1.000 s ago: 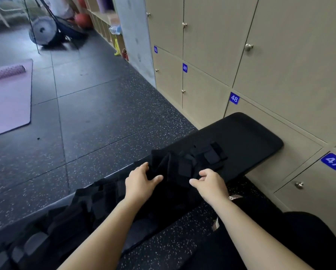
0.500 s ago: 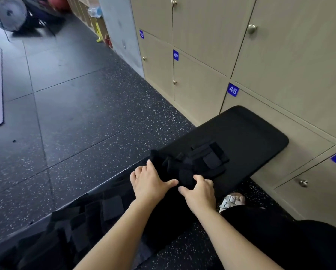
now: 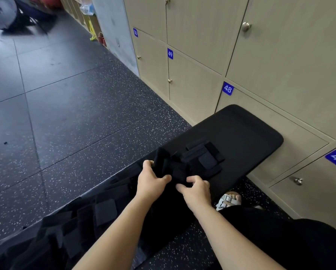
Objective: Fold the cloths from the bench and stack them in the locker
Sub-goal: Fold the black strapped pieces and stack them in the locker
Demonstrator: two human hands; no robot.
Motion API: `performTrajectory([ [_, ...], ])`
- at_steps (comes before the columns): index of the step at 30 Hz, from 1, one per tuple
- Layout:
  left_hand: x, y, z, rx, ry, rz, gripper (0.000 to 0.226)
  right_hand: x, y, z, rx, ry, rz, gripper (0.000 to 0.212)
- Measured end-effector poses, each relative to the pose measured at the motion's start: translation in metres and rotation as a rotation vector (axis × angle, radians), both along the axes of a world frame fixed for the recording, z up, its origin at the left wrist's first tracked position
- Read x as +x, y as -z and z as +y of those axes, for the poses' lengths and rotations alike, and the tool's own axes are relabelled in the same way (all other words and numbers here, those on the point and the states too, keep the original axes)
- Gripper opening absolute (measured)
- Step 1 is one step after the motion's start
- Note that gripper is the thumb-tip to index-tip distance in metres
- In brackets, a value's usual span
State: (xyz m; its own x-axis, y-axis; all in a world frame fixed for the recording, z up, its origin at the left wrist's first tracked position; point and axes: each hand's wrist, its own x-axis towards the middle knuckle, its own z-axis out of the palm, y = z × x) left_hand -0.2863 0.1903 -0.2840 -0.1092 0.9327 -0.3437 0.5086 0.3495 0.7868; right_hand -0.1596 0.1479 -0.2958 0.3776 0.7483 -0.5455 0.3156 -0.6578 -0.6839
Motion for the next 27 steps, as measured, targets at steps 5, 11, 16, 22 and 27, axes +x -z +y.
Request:
performTrajectory([
  [5,-0.007,0.000,-0.004,-0.052,-0.113,-0.183,0.047,-0.002,-0.002,-0.001,0.064,0.071,0.122,0.036],
  [11,-0.016,-0.015,-0.014,-0.079,-0.170,-0.462,0.025,-0.007,-0.016,-0.006,0.169,0.163,0.317,0.025],
  [16,-0.022,-0.023,-0.025,-0.118,-0.191,-0.544,0.022,-0.011,-0.035,-0.010,0.206,0.206,0.345,0.018],
  [22,-0.033,-0.019,-0.029,-0.102,-0.285,-0.498,0.022,0.000,-0.024,-0.007,0.198,0.045,0.051,0.019],
  [27,-0.036,-0.016,-0.027,-0.031,-0.324,-0.412,0.022,0.000,-0.013,0.012,0.185,-0.231,-0.307,0.036],
])
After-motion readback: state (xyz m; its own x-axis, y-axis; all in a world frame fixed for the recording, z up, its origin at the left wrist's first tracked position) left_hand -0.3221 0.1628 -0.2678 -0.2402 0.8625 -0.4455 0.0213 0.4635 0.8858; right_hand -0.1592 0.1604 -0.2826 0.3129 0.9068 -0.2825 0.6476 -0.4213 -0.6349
